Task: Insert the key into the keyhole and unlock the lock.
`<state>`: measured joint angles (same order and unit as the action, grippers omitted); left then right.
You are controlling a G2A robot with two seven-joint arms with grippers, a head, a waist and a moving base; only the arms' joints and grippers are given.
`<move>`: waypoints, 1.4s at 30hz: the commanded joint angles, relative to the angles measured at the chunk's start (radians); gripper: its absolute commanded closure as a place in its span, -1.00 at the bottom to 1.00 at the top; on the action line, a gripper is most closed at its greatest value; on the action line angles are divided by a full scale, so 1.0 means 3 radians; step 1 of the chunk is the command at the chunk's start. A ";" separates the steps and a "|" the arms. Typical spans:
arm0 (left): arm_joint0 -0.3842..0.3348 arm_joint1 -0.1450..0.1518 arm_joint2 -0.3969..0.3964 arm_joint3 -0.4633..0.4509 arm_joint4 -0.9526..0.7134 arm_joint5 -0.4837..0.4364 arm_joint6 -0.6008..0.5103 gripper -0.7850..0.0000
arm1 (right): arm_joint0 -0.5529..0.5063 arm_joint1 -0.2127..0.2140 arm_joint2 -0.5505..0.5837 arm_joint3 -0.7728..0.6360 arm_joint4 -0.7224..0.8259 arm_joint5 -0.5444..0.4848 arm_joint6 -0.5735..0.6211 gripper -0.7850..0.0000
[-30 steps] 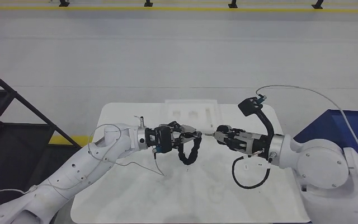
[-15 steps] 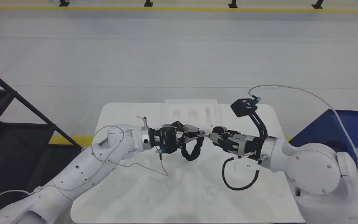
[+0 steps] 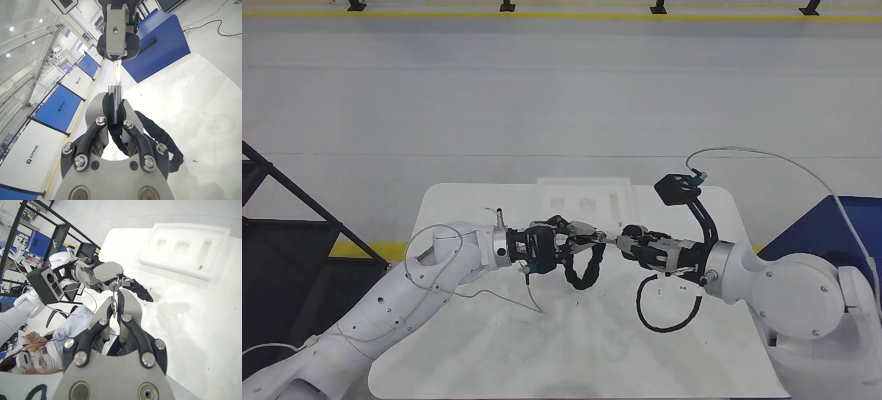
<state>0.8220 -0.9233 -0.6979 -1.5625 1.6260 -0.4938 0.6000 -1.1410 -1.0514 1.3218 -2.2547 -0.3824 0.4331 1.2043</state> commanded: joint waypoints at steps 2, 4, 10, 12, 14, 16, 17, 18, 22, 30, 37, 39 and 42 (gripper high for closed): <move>0.0013 -0.0010 -0.0022 -0.0001 0.0016 -0.0022 -0.0002 1.00 | 0.0024 0.0003 -0.0026 0.0025 0.0012 0.0001 -0.0014 1.00; 0.0022 -0.0017 -0.0038 0.0000 0.0027 -0.0033 0.0000 1.00 | 0.0035 0.0004 -0.0038 0.0039 0.0025 0.0004 -0.0038 1.00; 0.0058 -0.0036 -0.0085 0.0012 0.0024 -0.0074 0.0030 1.00 | 0.0050 0.0016 -0.0064 0.0054 0.0002 0.0024 -0.0056 1.00; 0.0065 -0.0042 -0.0102 0.0017 0.0029 -0.0089 0.0042 1.00 | 0.0055 0.0020 -0.0073 0.0059 -0.0003 0.0037 -0.0053 1.00; 0.0073 -0.0048 -0.0116 0.0018 0.0040 -0.0099 0.0046 1.00 | 0.0062 0.0023 -0.0086 0.0060 -0.0002 0.0037 -0.0048 1.00; 0.0082 -0.0054 -0.0131 0.0020 0.0049 -0.0103 0.0047 1.00 | 0.0070 0.0026 -0.0098 0.0062 0.0014 0.0034 -0.0036 1.00; 0.0086 -0.0057 -0.0139 0.0020 0.0065 -0.0098 0.0041 1.00 | 0.0074 0.0028 -0.0103 0.0063 0.0032 0.0031 -0.0028 1.00; 0.0092 -0.0059 -0.0147 0.0020 0.0078 -0.0093 0.0037 1.00 | 0.0078 0.0029 -0.0105 0.0063 0.0042 0.0027 -0.0024 1.00; 0.0098 -0.0063 -0.0174 0.0008 0.0225 -0.0072 0.0030 1.00 | 0.0090 0.0042 -0.0121 0.0065 0.0060 0.0061 0.0078 1.00; 0.0125 -0.0066 -0.0218 -0.0038 0.0480 -0.0059 0.0075 1.00 | 0.0180 0.0065 -0.0205 0.0114 0.0009 0.0158 0.0262 1.00; 0.0147 -0.0075 -0.0248 -0.0064 0.0590 -0.0100 0.0079 1.00 | 0.0232 0.0079 -0.0247 0.0141 0.0005 0.0185 0.0290 1.00; 0.0153 -0.0079 -0.0257 -0.0066 0.0601 -0.0114 0.0082 1.00 | 0.0239 0.0083 -0.0253 0.0142 0.0003 0.0192 0.0291 1.00; 0.0163 -0.0084 -0.0271 -0.0068 0.0618 -0.0126 0.0079 1.00 | 0.0247 0.0091 -0.0263 0.0144 -0.0003 0.0199 0.0302 1.00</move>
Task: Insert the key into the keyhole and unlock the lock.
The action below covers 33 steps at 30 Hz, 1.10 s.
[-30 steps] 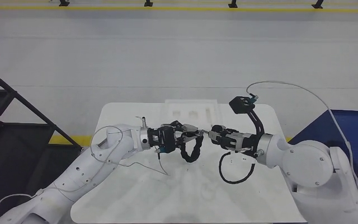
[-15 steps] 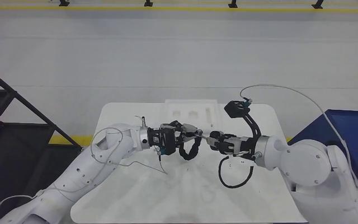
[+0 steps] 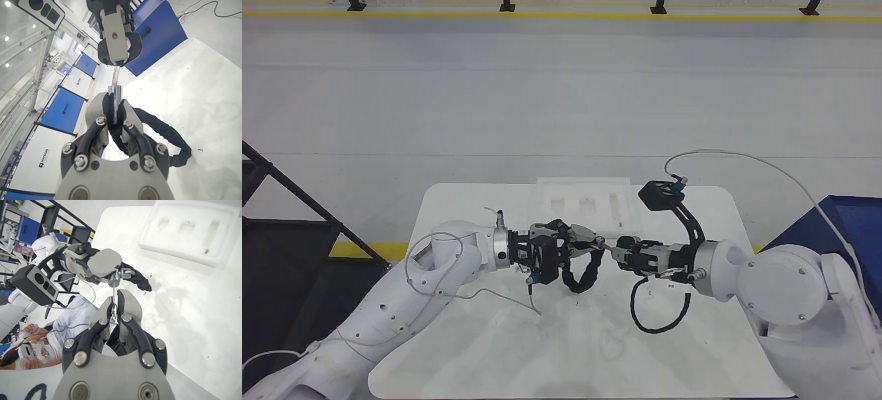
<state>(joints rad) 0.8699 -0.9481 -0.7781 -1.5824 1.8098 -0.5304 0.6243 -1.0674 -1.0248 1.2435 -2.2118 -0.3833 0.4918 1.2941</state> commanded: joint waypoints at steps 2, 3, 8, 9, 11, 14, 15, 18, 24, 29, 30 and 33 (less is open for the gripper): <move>0.0007 -0.0005 -0.0013 -0.0004 0.0023 -0.0010 0.0004 1.00 | 0.0007 0.0007 -0.0010 0.0001 0.0000 0.0010 0.0010 1.00; 0.0011 -0.0007 -0.0018 -0.0004 0.0028 -0.0013 0.0006 1.00 | 0.0009 0.0009 -0.0015 0.0005 0.0002 0.0013 0.0015 1.00; 0.0024 -0.0015 -0.0038 -0.0013 0.0056 -0.0036 0.0023 1.00 | 0.0034 0.0017 -0.0047 0.0019 0.0021 0.0000 0.0023 1.00; 0.0024 -0.0017 -0.0041 -0.0016 0.0066 -0.0041 0.0024 1.00 | 0.0039 0.0018 -0.0053 0.0023 0.0029 -0.0003 0.0019 1.00; 0.0026 -0.0022 -0.0045 -0.0020 0.0077 -0.0053 0.0030 1.00 | 0.0048 0.0021 -0.0061 0.0038 0.0040 0.0001 0.0009 1.00; 0.0024 -0.0029 -0.0043 -0.0030 0.0109 -0.0075 0.0041 1.00 | 0.0059 0.0024 -0.0076 0.0056 0.0052 0.0005 -0.0008 1.00; 0.0022 -0.0032 -0.0041 -0.0033 0.0119 -0.0085 0.0043 1.00 | 0.0064 0.0026 -0.0084 0.0064 0.0051 0.0004 -0.0007 1.00; 0.0014 -0.0041 -0.0036 -0.0039 0.0152 -0.0106 0.0041 1.00 | 0.0084 0.0029 -0.0112 0.0086 0.0055 0.0008 -0.0008 1.00; 0.0005 -0.0061 -0.0033 -0.0037 0.0161 -0.0139 0.0050 1.00 | 0.0141 0.0035 -0.0189 0.0128 0.0024 0.0046 0.0017 1.00; 0.0004 -0.0075 -0.0038 -0.0020 0.0161 -0.0151 0.0063 1.00 | 0.0185 0.0036 -0.0225 0.0145 0.0056 0.0030 -0.0006 1.00; 0.0005 -0.0078 -0.0039 -0.0019 0.0159 -0.0158 0.0068 1.00 | 0.0187 0.0037 -0.0230 0.0149 0.0060 0.0029 -0.0013 1.00; 0.0008 -0.0084 -0.0042 -0.0012 0.0169 -0.0165 0.0097 1.00 | 0.0195 0.0041 -0.0241 0.0160 0.0059 0.0035 -0.0027 1.00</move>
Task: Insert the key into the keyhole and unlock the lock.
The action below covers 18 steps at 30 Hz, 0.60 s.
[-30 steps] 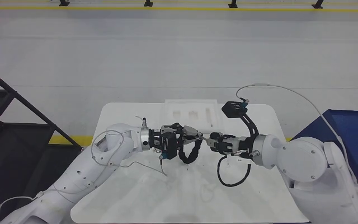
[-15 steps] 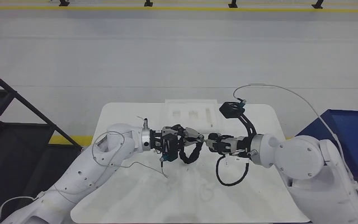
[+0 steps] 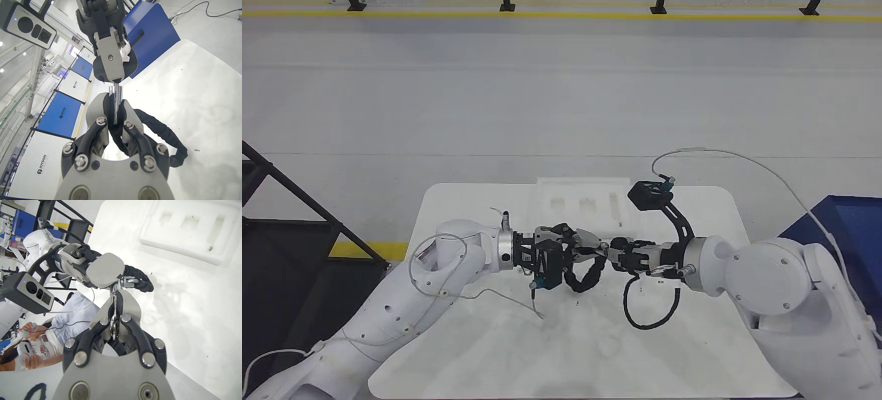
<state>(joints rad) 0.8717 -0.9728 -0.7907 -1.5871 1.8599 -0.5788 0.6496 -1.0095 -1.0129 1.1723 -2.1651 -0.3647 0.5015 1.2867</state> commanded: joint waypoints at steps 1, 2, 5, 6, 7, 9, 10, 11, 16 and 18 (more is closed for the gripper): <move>0.0002 -0.0004 -0.0003 0.0010 0.0000 -0.0009 0.0022 1.00 | 0.0006 0.0002 -0.0008 0.0010 -0.0002 0.0001 -0.0007 1.00; 0.0001 -0.0006 -0.0004 0.0011 0.0001 -0.0011 0.0033 1.00 | 0.0010 0.0003 -0.0013 0.0015 0.0000 0.0000 -0.0011 1.00; 0.0003 -0.0012 -0.0002 0.0029 0.0005 -0.0029 0.0085 1.00 | 0.0023 0.0006 -0.0027 0.0029 0.0022 -0.0026 -0.0017 1.00; 0.0004 -0.0015 -0.0001 0.0042 0.0002 -0.0034 0.0101 1.00 | 0.0028 0.0007 -0.0033 0.0038 0.0026 -0.0036 -0.0017 1.00; 0.0007 -0.0018 0.0001 0.0058 -0.0003 -0.0040 0.0114 1.00 | 0.0033 0.0008 -0.0038 0.0048 0.0029 -0.0041 -0.0022 1.00; 0.0010 -0.0026 0.0006 0.0099 -0.0042 -0.0058 0.0154 1.00 | 0.0044 0.0009 -0.0047 0.0066 0.0040 -0.0050 -0.0035 1.00; 0.0011 -0.0031 0.0008 0.0121 -0.0063 -0.0062 0.0174 1.00 | 0.0049 0.0009 -0.0048 0.0076 0.0048 -0.0056 -0.0048 1.00; 0.0010 -0.0036 0.0011 0.0145 -0.0086 -0.0070 0.0196 1.00 | 0.0053 0.0008 -0.0048 0.0083 0.0059 -0.0067 -0.0070 1.00; -0.0008 -0.0071 0.0041 0.0316 -0.0261 -0.0167 0.0302 1.00 | 0.0062 0.0010 -0.0050 0.0152 0.0111 -0.0119 -0.0141 0.47; -0.0029 -0.0090 0.0059 0.0398 -0.0330 -0.0201 0.0320 1.00 | 0.0066 0.0009 -0.0049 0.0185 0.0144 -0.0147 -0.0179 0.44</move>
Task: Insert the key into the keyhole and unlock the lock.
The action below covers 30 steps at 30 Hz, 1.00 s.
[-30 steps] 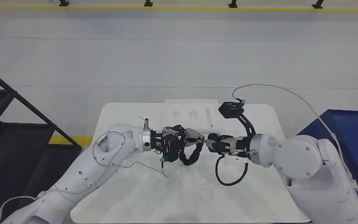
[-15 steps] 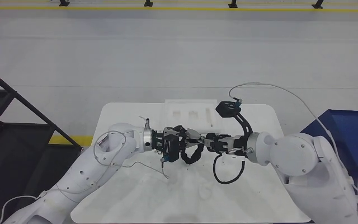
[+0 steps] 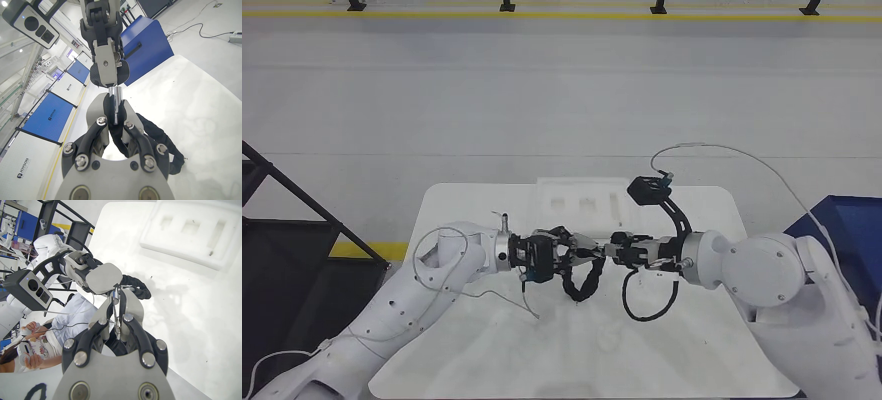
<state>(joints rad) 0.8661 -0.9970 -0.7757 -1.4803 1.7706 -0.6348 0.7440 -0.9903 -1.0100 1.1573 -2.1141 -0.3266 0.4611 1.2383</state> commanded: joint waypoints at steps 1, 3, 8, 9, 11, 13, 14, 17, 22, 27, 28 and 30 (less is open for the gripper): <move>-0.0016 -0.0020 0.0022 0.0090 -0.0076 -0.0038 0.0010 1.00 | 0.0002 -0.0001 0.0003 0.0034 0.0033 -0.0025 -0.0040 0.46; -0.0040 -0.0041 0.0045 0.0166 -0.0134 -0.0069 0.0009 1.00 | 0.0004 -0.0002 0.0006 0.0068 0.0065 -0.0047 -0.0075 0.45; -0.0090 -0.0098 0.0097 0.0359 -0.0310 -0.0149 -0.0036 1.00 | -0.0007 -0.0002 0.0043 0.0096 0.0136 -0.0114 -0.0219 0.00; -0.0100 -0.0109 0.0106 0.0393 -0.0345 -0.0167 -0.0047 1.00 | -0.0014 -0.0001 0.0055 0.0088 0.0146 -0.0145 -0.0247 -1.00; -0.0113 -0.0130 0.0122 0.0459 -0.0435 -0.0222 -0.0070 1.00 | -0.0026 0.0008 0.0071 0.0061 0.0114 -0.0259 -0.0265 -1.00; -0.0131 -0.0149 0.0131 0.0502 -0.0520 -0.0289 -0.0099 1.00 | -0.0036 0.0021 0.0081 0.0027 0.0023 -0.0411 -0.0258 -1.00; -0.0138 -0.0158 0.0131 0.0521 -0.0563 -0.0311 -0.0117 1.00 | -0.0042 0.0027 0.0083 0.0004 -0.0021 -0.0496 -0.0254 -1.00; -0.0150 -0.0176 0.0118 0.0555 -0.0694 -0.0391 -0.0176 1.00 | -0.0051 0.0050 0.0080 -0.0049 -0.0188 -0.0842 -0.0221 -1.00; -0.0144 -0.0184 0.0048 0.0546 -0.1002 -0.0650 -0.0318 1.00 | -0.0110 0.0084 0.0066 -0.0111 -0.0365 -0.1439 -0.0148 -1.00; -0.0108 -0.0169 -0.0056 0.0436 -0.1251 -0.0867 -0.0562 1.00 | -0.0213 0.0119 0.0078 -0.0175 -0.0529 -0.1884 -0.0111 -1.00; -0.0094 -0.0163 -0.0078 0.0398 -0.1296 -0.0909 -0.0627 1.00 | -0.0242 0.0126 0.0084 -0.0196 -0.0529 -0.1937 -0.0088 -1.00; -0.0061 -0.0151 -0.0132 0.0328 -0.1384 -0.0951 -0.0753 1.00 | -0.0286 0.0137 0.0119 -0.0220 -0.0475 -0.2042 -0.0079 -1.00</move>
<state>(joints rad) 0.8420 -1.0441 -0.8078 -1.3725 1.3689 -0.9148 0.5385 -1.0709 -0.9703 1.1874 -2.1784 -0.4791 -0.1380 1.2133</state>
